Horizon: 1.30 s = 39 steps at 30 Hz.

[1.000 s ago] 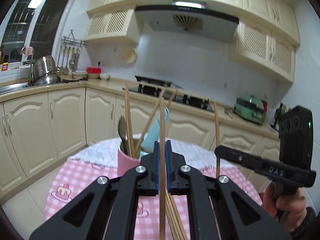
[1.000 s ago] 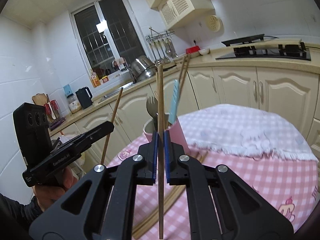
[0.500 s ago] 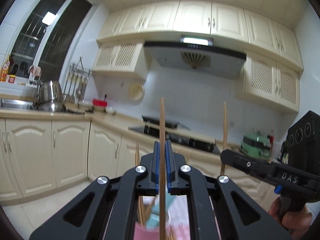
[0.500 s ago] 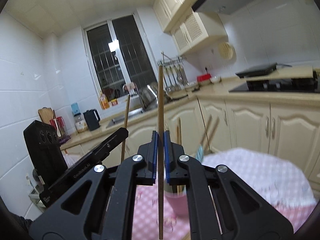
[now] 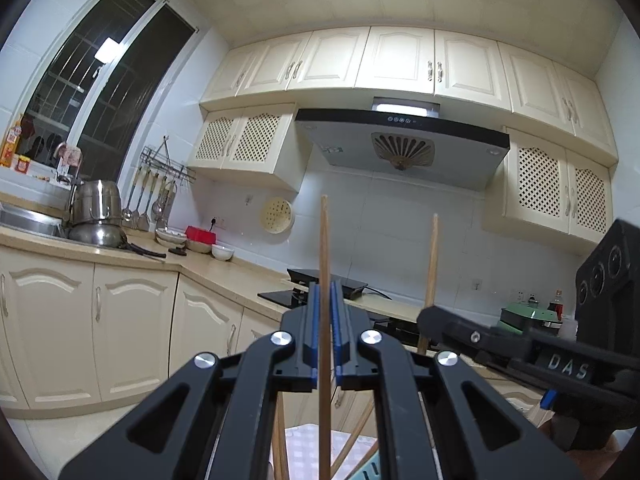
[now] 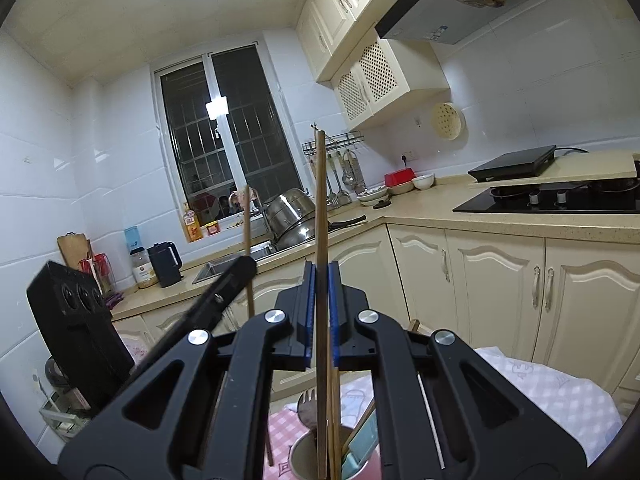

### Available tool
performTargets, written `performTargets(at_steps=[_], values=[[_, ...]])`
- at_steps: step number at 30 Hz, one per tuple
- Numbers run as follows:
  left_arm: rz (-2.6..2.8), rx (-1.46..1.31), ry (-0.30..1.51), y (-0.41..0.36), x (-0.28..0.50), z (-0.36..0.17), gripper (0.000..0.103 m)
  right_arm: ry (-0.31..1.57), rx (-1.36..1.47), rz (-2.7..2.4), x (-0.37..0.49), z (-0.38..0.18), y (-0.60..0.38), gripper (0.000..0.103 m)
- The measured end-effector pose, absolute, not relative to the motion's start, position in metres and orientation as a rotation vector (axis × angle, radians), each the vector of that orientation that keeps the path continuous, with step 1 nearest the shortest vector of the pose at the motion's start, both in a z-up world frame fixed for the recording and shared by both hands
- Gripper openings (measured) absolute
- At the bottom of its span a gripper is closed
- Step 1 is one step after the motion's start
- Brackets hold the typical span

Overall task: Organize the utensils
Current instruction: 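Drop both chopsticks into the pink cup, opening both tools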

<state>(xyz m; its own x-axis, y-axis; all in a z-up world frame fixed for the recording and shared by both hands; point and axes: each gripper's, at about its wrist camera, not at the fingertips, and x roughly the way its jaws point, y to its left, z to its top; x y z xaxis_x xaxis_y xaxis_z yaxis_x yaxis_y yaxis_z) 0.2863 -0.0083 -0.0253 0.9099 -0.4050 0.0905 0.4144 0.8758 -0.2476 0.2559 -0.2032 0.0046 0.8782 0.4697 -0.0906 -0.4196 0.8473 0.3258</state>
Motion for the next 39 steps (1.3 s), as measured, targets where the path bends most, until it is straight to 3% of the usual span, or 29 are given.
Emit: performTargets(at_steps=[10, 12, 13, 15, 19, 22, 39], values=[[-0.408, -0.262, 0.026, -0.006, 0.304, -0.064, 0.008, 0.250, 0.271, 0.473, 0.265, -0.021, -0.192, 0.008], [-0.401, -0.264, 0.043, -0.002, 0.304, -0.067, 0.032, 0.259, 0.267, 0.467, 0.262, -0.024, -0.192, 0.009], [-0.396, -0.270, 0.038, 0.001, 0.301, -0.067, 0.052, 0.260, 0.269, 0.463, 0.261, -0.024, -0.192, 0.020], [-0.383, -0.275, 0.027, 0.007, 0.293, -0.066, 0.061, 0.242, 0.283, 0.458, 0.255, -0.023, -0.195, 0.080], [-0.364, -0.268, 0.024, 0.016, 0.275, -0.060, 0.086, 0.196, 0.284, 0.439, 0.236, -0.015, -0.203, 0.083], [-0.350, -0.249, 0.020, 0.022, 0.257, -0.054, 0.096, 0.168, 0.292, 0.418, 0.222, -0.010, -0.209, 0.097], [-0.277, -0.064, 0.195, 0.016, 0.183, -0.050, 0.099, 0.326, 0.262, 0.298, 0.163, -0.033, -0.228, 0.097]])
